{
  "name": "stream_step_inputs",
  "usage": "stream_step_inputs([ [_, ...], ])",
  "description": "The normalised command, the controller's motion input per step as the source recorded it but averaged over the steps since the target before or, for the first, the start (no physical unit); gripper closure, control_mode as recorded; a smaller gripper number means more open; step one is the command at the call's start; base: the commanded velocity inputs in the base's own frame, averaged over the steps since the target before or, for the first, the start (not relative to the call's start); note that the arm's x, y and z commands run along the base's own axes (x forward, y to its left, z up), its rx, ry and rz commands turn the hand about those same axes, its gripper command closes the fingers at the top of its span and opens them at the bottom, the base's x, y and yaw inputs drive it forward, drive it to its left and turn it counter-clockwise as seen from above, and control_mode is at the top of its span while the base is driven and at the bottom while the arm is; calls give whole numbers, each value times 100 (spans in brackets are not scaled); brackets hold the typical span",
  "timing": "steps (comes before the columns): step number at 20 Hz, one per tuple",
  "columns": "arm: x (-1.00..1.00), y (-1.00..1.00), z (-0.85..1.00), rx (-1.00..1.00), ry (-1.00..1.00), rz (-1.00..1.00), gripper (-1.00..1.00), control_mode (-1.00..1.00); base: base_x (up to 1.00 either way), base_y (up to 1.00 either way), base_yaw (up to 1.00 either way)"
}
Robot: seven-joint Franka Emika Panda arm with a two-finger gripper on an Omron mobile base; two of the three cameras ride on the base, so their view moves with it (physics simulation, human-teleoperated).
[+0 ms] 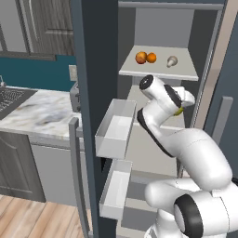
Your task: Take the lemon and peach from the second highest rack and move them to the highest rack where the tangerine and mushroom are located, to maximize freezer space. Close the freezer door after rearranging.
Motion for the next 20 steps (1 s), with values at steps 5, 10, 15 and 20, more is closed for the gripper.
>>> stream_step_inputs([
  [5, 14, -28, 3, 26, 0, 9, 100, -100, 0, 0, 0],
  [10, -11, -1, 50, 16, 0, 0, 100, -100, 0, 0, 0],
  [15, -15, 18, 71, 1, 0, 0, 100, -100, 0, 0, 0],
  [20, 0, 28, 57, 0, -1, 0, 100, -100, 0, 0, 0],
])
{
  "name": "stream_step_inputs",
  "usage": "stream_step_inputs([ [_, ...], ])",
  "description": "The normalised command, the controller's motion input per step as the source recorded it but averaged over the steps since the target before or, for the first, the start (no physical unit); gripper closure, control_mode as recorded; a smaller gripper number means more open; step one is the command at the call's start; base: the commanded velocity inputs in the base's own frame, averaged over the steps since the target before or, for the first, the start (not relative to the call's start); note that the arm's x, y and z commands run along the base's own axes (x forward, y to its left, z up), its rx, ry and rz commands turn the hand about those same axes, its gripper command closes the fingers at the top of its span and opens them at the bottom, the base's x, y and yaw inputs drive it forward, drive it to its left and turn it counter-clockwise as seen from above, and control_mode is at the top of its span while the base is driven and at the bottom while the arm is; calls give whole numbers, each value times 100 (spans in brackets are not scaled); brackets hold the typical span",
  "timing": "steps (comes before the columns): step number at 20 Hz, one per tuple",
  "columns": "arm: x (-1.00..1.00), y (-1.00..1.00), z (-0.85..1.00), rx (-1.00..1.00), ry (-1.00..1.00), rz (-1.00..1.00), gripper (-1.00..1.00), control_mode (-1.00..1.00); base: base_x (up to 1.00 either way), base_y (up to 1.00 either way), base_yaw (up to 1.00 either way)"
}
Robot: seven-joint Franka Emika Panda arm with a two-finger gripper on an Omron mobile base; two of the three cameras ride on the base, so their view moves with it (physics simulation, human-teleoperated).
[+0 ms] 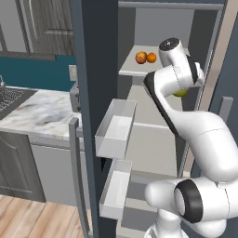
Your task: Take the lemon and peach from the second highest rack and move them to the highest rack where the tangerine and mushroom are located, to maximize freezer space. Close the freezer door after rearranging.
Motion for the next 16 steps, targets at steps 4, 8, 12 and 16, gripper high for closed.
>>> stream_step_inputs([
  [4, 5, 21, 26, 0, -16, 0, 100, -100, 0, 0, 0],
  [8, 16, 12, 19, 0, -19, 0, 100, -100, 0, 0, 0],
  [12, 31, 8, 19, 0, -11, 0, 100, -100, 0, 0, 0],
  [16, 46, 2, 1, 0, -18, 3, 100, -100, 0, 0, 0],
])
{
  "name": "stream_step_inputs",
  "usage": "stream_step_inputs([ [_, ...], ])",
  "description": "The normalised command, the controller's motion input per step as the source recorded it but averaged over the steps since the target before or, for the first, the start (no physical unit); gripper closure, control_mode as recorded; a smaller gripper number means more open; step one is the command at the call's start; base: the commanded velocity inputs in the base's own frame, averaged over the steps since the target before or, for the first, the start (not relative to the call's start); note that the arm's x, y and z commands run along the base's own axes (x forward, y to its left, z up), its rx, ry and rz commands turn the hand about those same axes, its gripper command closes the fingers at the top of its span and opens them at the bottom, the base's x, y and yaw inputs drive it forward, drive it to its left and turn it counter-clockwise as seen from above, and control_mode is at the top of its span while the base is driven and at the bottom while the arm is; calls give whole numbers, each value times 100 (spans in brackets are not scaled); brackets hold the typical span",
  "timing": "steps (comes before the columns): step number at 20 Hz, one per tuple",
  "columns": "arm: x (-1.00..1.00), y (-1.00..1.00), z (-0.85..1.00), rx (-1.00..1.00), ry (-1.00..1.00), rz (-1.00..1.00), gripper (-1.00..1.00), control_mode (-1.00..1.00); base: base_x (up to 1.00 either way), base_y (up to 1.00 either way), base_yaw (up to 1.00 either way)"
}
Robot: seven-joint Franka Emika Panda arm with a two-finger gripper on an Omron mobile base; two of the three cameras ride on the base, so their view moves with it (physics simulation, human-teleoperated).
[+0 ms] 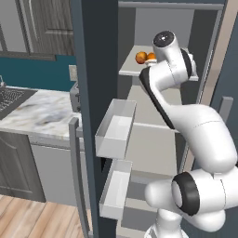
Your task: Take the lemon and peach from the second highest rack and move them to the highest rack where the tangerine and mushroom are located, to maximize freezer space. Close the freezer door after rearranging.
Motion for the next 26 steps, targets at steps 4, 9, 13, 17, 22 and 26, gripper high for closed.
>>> stream_step_inputs([
  [4, 58, 0, 15, 0, -1, 7, 100, -100, 0, 0, 0],
  [9, 46, 7, 29, 0, 6, 0, 100, -100, 0, 0, 0],
  [13, 47, 0, 12, 0, 3, 1, 100, -100, 0, 0, 0],
  [17, 47, 0, -1, 0, 0, 3, 100, -100, 0, 0, 0],
  [22, 53, 0, -1, 0, 0, 5, 100, -100, 0, 0, 0],
  [26, 57, -1, -7, 0, 0, 5, 100, -100, 0, 0, 0],
])
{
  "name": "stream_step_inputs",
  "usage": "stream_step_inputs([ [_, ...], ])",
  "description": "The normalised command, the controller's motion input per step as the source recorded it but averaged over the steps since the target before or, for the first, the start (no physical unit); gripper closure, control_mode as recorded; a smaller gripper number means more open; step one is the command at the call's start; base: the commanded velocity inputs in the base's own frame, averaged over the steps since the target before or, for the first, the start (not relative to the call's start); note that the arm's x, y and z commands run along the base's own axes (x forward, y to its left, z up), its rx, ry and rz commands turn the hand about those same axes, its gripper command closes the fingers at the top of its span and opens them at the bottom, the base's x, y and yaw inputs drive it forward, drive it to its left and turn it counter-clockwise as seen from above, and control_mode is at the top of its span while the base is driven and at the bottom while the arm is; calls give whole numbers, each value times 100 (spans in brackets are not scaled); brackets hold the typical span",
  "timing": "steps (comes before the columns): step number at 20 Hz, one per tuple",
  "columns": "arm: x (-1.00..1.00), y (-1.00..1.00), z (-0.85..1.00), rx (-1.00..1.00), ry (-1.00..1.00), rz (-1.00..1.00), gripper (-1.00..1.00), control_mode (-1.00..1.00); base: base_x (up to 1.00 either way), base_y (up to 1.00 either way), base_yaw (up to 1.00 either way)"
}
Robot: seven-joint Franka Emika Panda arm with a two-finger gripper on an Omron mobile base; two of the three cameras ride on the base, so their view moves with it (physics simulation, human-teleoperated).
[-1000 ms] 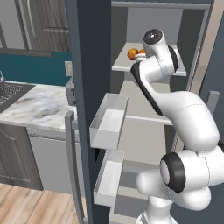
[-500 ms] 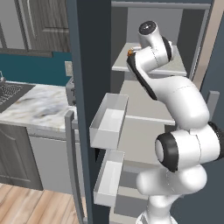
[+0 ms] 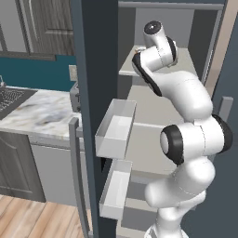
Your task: Take the lemon and peach from the second highest rack and move them to the highest rack where the tangerine and mushroom are located, to maximize freezer space. Close the freezer door after rearranging.
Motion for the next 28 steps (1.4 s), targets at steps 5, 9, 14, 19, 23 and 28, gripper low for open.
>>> stream_step_inputs([
  [5, 46, -12, -13, 0, -1, 1, 100, -100, 0, 0, 0],
  [9, 35, -25, -10, 0, -1, 0, 100, -100, 0, 0, 0],
  [14, 42, -22, -1, 0, 0, 0, 100, -100, 0, 0, 0],
  [19, 47, -15, -6, 0, 0, 0, 100, -100, 0, 0, 0],
  [23, 38, -12, -13, 0, 0, 0, 100, -100, 0, 0, 0],
  [28, 6, -23, -23, 0, -4, 0, -100, -100, 0, 0, 0],
])
